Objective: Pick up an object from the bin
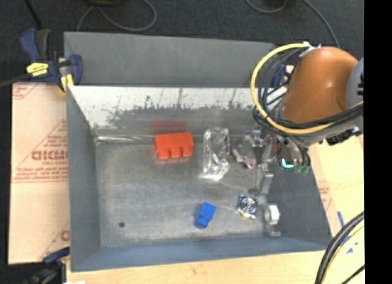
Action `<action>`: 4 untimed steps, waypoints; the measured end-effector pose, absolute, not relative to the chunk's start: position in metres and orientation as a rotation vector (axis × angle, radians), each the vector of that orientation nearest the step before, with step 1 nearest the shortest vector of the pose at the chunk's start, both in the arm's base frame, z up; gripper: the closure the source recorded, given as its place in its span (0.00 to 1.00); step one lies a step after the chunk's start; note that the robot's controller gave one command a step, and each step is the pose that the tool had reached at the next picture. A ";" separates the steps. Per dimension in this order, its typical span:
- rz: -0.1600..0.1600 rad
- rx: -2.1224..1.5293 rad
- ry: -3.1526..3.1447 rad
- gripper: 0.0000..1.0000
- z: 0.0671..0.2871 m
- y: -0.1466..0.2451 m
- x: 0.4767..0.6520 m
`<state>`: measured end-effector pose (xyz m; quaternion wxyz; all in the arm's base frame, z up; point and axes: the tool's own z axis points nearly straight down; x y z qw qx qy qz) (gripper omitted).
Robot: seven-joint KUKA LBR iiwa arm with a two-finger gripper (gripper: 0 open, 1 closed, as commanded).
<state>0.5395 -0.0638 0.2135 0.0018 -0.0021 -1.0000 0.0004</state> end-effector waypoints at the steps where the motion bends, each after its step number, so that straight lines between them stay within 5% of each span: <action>1: -0.002 0.679 -3.064 0.00 0.068 -0.028 0.510; 2: 0.000 1.443 -2.791 0.00 0.076 -0.014 0.482; 3: 0.002 1.802 -2.578 0.00 0.077 -0.012 0.497; 4: 0.002 1.799 -2.581 1.00 0.078 -0.012 0.497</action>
Offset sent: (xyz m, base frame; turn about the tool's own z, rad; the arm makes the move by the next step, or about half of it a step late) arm -0.0281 0.0362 -0.1435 -0.4412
